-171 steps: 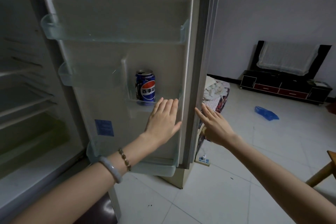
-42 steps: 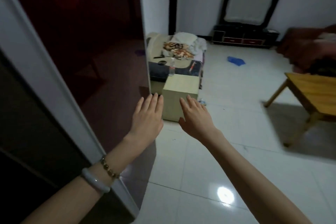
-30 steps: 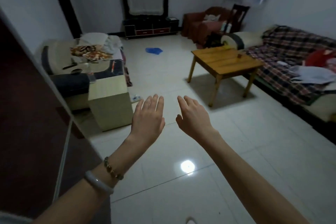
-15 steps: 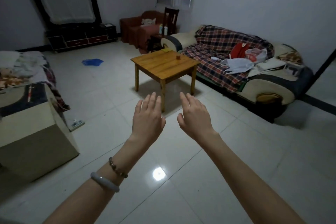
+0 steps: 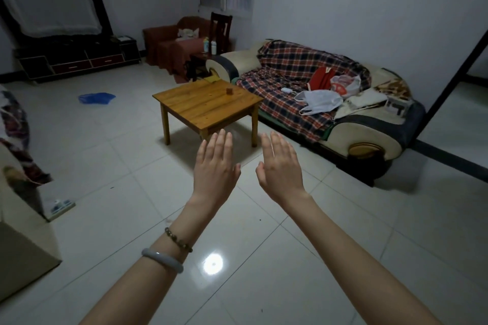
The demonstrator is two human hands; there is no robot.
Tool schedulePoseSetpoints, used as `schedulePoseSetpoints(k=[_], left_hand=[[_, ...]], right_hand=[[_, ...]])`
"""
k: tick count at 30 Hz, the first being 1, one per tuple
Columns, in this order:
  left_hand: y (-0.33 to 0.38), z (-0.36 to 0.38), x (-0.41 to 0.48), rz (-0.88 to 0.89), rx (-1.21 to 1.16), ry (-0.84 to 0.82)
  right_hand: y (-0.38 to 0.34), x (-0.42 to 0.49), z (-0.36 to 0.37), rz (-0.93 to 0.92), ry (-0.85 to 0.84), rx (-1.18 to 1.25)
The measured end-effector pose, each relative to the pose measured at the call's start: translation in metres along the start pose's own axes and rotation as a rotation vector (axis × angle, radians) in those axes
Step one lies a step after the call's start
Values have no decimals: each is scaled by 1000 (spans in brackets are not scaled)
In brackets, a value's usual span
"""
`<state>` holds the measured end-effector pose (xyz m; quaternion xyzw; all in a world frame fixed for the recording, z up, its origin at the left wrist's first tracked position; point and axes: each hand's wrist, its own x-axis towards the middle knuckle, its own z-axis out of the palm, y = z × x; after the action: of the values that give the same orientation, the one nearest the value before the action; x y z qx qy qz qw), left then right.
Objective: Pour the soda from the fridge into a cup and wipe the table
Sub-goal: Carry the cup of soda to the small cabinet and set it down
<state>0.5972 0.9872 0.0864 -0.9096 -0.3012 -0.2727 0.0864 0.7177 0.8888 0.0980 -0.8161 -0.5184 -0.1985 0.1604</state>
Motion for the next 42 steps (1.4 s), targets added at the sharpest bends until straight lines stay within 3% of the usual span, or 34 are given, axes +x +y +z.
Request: schedulePoseSetpoints(k=[7,15,32,42], left_hand=[[5,67,81,34,-5,10],[-10,154,221,30,-11,39],[-35,321,468,22,2,-4],[-35,433,636,-105,46,-50]], right_hand=[[53,69,52,0,-9,-42],[121,209,115,-29,-4,-99],[246,450,247,-50,-25,10],[348,622,340,-150,-66,74]])
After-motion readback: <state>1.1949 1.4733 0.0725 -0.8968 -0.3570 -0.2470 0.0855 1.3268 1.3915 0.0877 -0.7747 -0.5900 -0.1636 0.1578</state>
